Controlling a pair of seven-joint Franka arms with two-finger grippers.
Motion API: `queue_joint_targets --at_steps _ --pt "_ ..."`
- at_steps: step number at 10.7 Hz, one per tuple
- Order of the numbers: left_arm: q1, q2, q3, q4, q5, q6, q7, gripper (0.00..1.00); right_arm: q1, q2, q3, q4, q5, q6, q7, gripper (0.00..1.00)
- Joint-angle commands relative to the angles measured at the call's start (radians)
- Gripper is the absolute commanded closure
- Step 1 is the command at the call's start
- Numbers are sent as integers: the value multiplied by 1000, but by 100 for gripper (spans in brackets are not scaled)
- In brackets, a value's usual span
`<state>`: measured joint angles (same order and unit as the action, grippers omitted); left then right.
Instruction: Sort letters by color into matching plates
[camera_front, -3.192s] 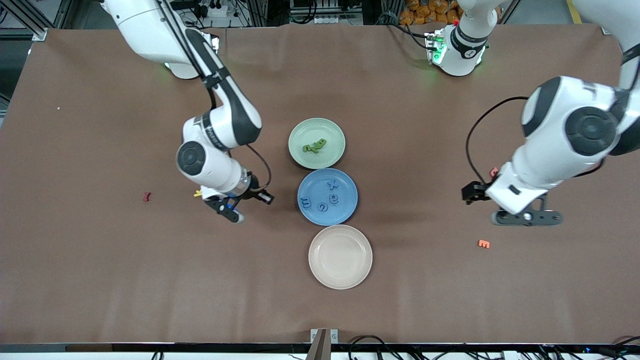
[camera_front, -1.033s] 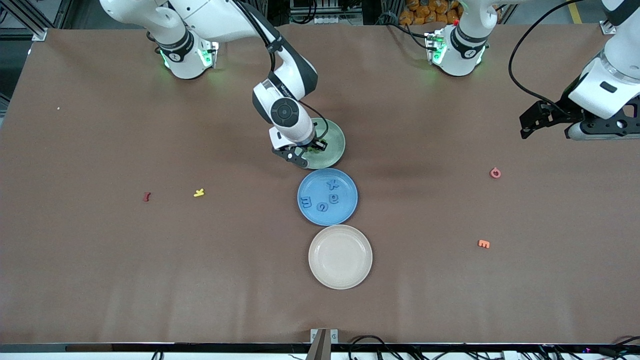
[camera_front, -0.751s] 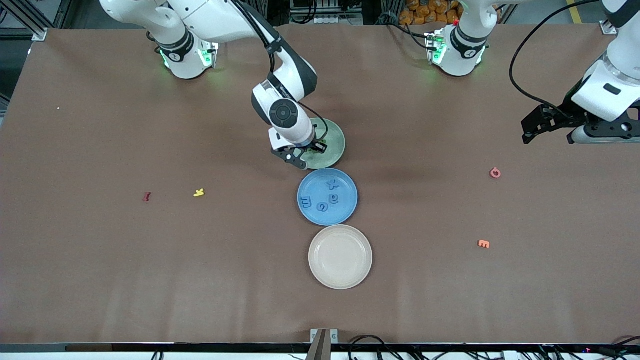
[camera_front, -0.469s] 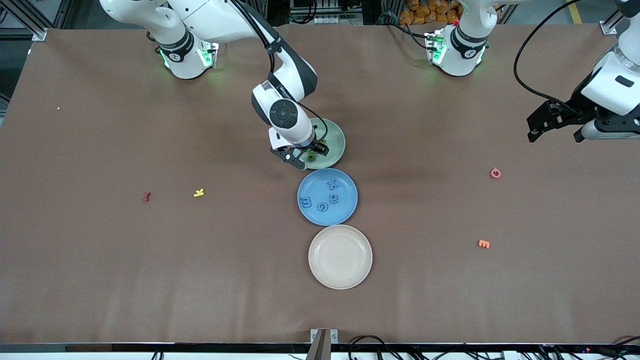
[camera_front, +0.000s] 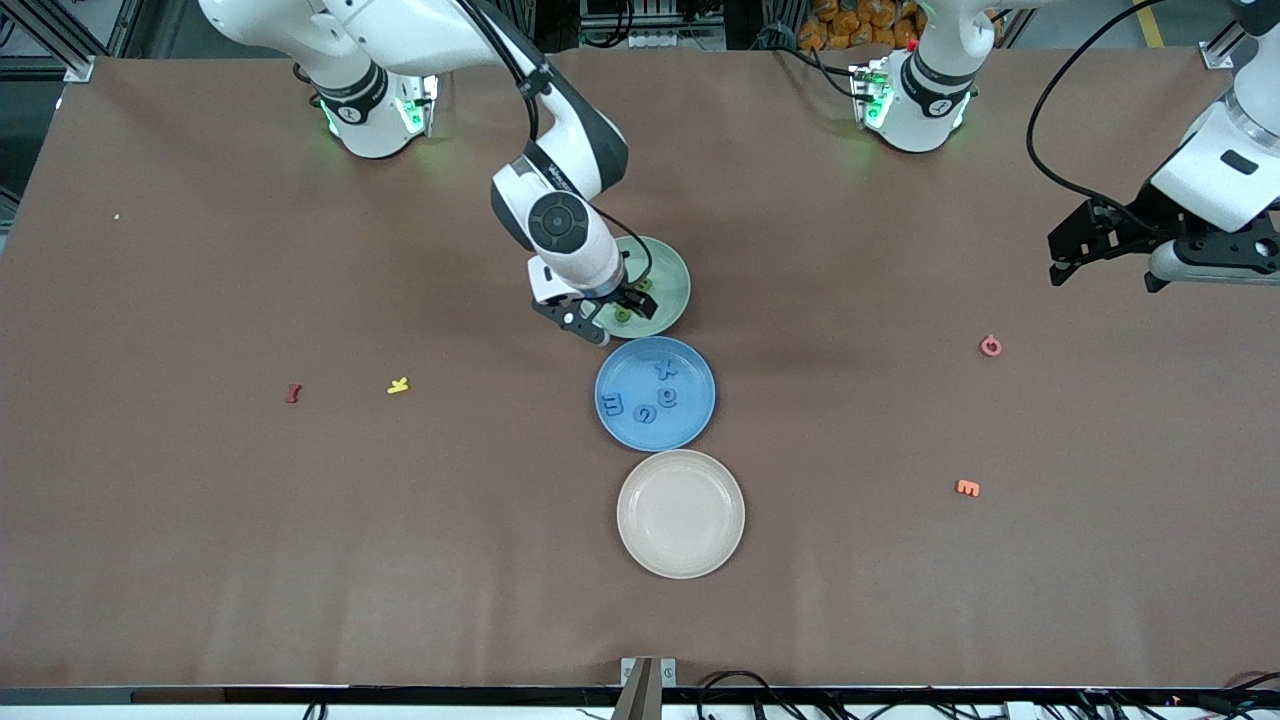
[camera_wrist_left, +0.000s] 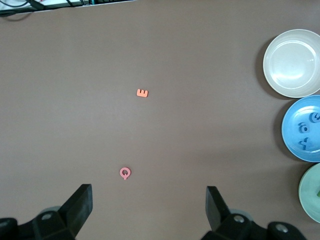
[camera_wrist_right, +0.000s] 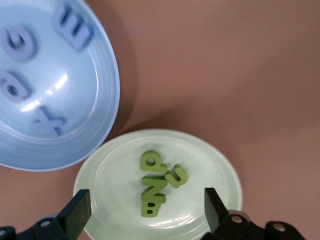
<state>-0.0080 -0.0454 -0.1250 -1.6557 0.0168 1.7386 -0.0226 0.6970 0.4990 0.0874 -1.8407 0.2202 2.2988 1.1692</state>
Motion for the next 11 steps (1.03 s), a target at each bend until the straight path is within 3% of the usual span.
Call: queue_joint_targets --at_steps 1,6,7,8,11 --pt "8 22 4 40 -52 -28 33 0 -76 -141 15 -11 -94 -140 11 0" --pt "-4 62 1 108 -29 -100 38 0 -230 -341 43 1 -134 -306 -156 0" --pt "-6 61 -1 108 -28 -103 38 0 -311 -373 98 3 -143 -337 -199 0" --pt "-3 61 -8 109 -28 -116 38 0 -405 -408 192 3 -180 -372 -230 0" --pt "-1 59 -10 109 -26 -116 23 0 -438 -425 192 124 -249 -553 -340 0"
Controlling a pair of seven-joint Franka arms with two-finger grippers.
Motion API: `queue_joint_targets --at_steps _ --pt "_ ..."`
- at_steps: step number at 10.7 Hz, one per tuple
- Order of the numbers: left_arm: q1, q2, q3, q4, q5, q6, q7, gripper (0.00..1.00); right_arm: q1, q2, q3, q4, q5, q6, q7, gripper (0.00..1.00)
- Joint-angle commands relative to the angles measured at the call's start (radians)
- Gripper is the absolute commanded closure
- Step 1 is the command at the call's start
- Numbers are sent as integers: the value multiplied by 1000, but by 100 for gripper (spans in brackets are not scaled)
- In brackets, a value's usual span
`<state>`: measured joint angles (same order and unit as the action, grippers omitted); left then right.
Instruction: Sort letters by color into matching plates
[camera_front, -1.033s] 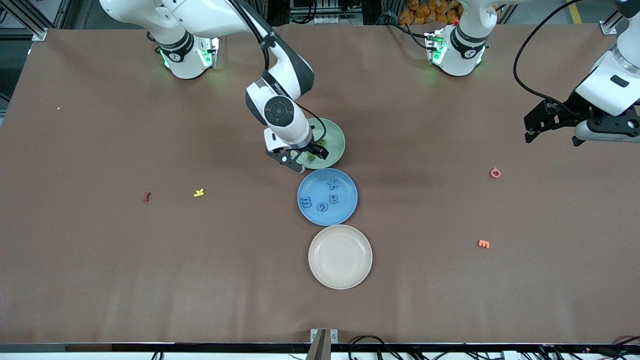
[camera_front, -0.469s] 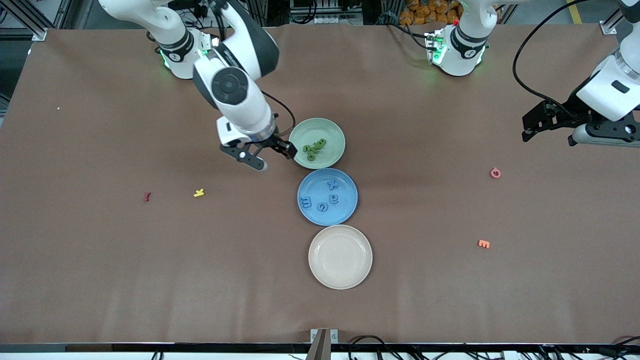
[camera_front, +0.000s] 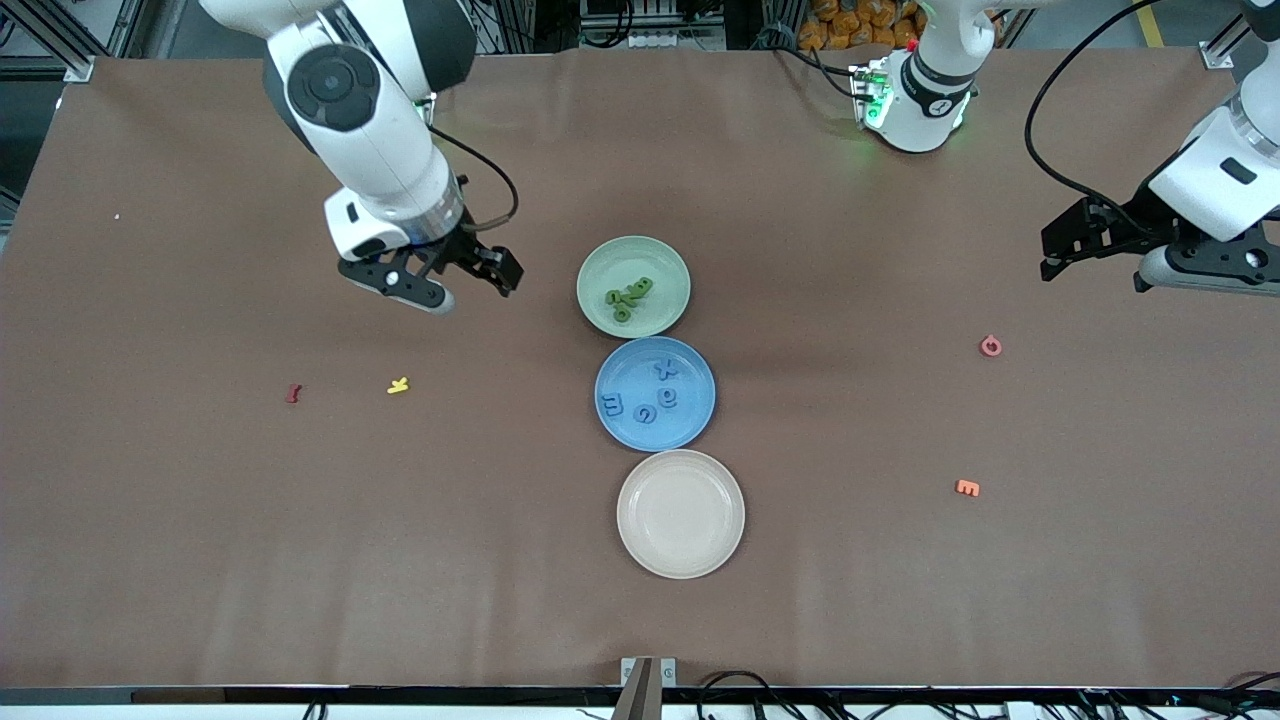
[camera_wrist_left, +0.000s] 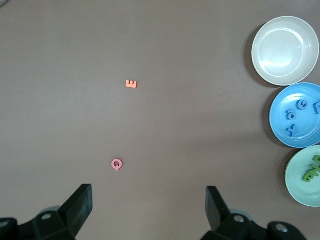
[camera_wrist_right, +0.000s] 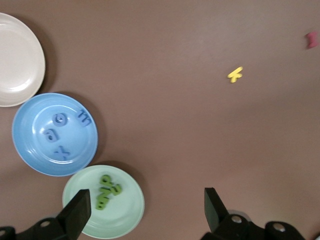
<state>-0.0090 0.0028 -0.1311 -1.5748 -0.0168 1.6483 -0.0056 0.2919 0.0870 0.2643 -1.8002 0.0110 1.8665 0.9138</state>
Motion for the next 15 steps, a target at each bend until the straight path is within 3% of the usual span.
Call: queue_joint_targets --at_steps 1,3,7,11,15 --pt "0 13 -4 29 20 -25 6 0 -48 -13 -2 119 -40 -159 -140 0" --pt "-3 13 -4 29 43 -25 1 0 -91 -16 -19 186 -40 -237 -266 0" --pt "4 14 -2 27 29 -25 -117 0 -91 -39 -187 258 -40 -286 -602 0" --pt "0 14 -2 27 37 -25 -88 0 -125 -39 -259 329 -40 -308 -839 0" --pt "7 13 -2 24 24 -25 -85 0 -125 -38 -339 340 -31 -322 -906 0"
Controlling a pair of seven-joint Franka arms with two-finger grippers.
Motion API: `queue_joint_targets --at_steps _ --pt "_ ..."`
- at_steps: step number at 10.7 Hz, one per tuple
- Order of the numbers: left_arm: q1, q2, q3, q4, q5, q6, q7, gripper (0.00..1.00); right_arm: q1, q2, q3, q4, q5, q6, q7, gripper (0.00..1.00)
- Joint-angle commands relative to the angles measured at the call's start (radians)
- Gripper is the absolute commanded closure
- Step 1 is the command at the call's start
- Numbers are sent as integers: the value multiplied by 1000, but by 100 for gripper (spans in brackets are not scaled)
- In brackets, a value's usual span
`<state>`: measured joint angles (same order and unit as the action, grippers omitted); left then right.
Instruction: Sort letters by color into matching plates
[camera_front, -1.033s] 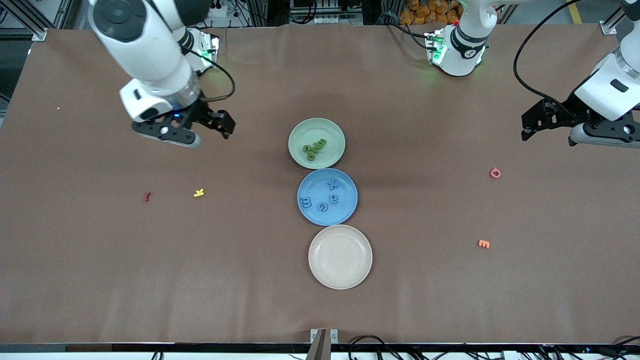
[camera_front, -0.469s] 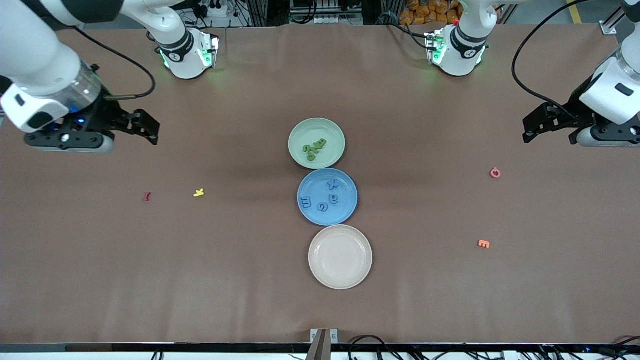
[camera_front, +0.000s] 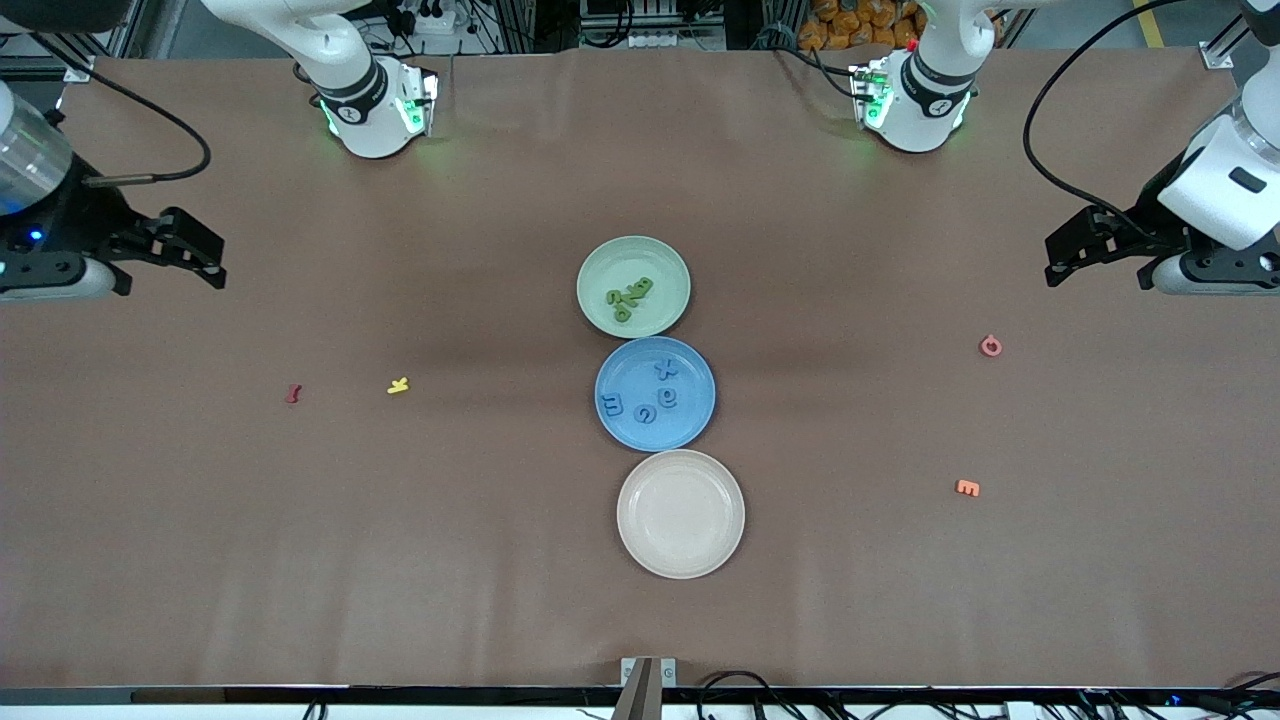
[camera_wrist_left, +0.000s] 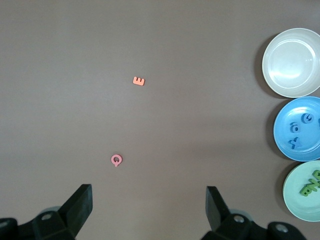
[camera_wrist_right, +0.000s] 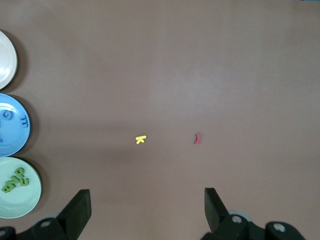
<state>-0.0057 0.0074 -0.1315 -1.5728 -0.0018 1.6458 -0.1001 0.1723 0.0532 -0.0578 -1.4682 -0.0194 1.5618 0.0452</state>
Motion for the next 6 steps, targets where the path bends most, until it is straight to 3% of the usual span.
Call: queue_joint_targets --at_steps 1,6 --pt "4 6 -3 19 9 -23 10 0 -10 -3 -20 -1 7 -20 -53 0" --pt "6 6 -2 16 11 -23 8 0 -31 -10 -25 -23 113 -29 -59 0"
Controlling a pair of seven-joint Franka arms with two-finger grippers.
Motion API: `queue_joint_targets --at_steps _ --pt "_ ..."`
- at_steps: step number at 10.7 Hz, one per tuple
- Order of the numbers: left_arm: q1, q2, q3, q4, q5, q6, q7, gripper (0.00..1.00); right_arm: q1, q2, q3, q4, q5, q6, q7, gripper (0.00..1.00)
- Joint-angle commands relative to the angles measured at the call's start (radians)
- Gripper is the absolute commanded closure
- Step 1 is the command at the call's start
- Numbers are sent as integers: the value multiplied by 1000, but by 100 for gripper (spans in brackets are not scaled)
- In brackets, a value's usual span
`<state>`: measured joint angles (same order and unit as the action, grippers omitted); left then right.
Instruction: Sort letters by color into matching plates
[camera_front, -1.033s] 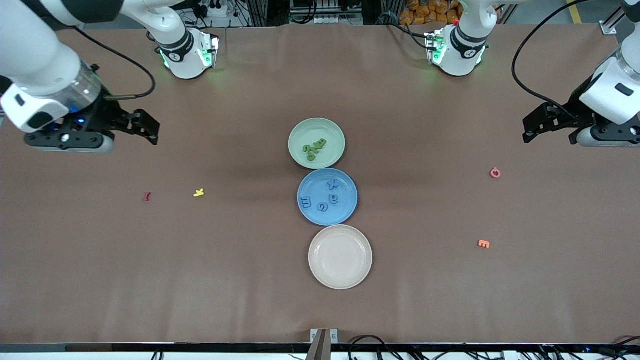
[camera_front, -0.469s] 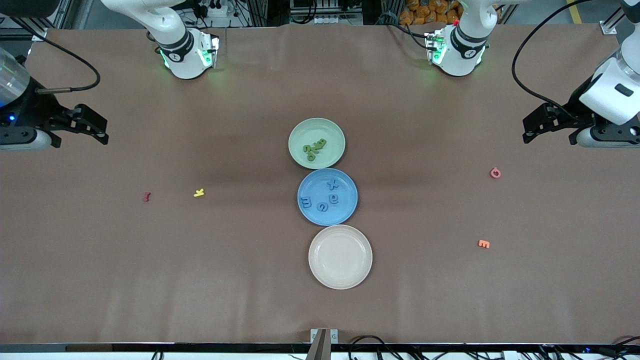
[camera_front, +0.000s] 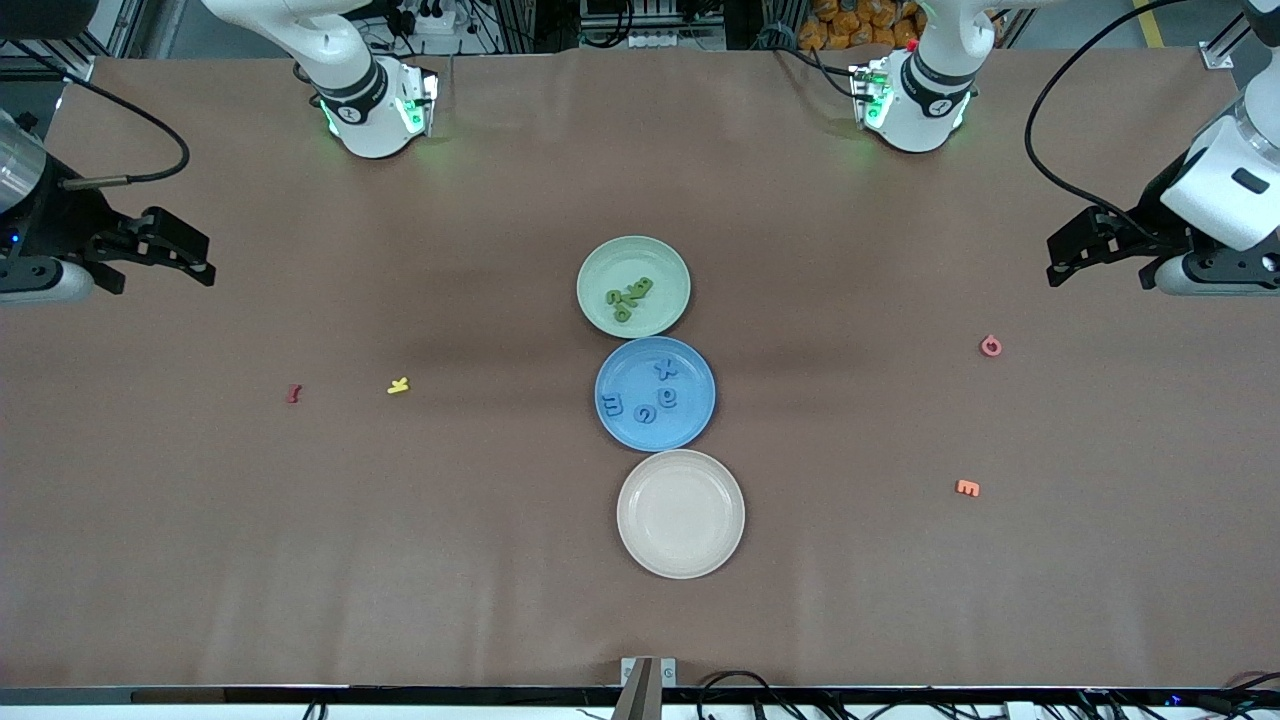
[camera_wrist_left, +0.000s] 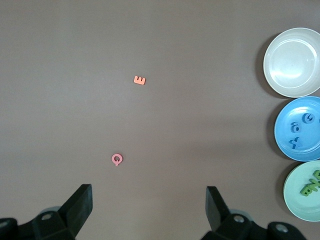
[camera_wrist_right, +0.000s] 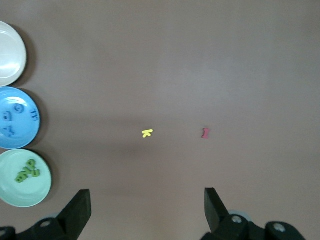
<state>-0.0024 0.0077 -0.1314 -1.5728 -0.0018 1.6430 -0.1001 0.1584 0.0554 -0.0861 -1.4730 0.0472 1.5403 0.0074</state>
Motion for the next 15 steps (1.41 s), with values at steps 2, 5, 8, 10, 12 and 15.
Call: queue_joint_targets --at_steps 2,5,8,10,12,15 --pt "2 6 -2 16 11 -20 8 0 -10 -11 3 -39 48 -6 -33 0" --pt "2 6 -4 16 11 -20 10 0 -4 -20 3 -36 20 -12 -33 0" --pt "2 6 -2 16 11 -20 10 0 -2 -23 5 -26 -38 -23 -84 0" --pt "4 6 -2 16 11 -20 10 0 -2 -34 3 -24 -44 -25 -86 0" --pt "2 8 -2 16 11 -20 10 0 16 -31 -1 -1 -46 -63 -77 0" --pt "4 8 -4 16 11 -20 10 0 16 -32 -6 0 -43 -91 -81 0"
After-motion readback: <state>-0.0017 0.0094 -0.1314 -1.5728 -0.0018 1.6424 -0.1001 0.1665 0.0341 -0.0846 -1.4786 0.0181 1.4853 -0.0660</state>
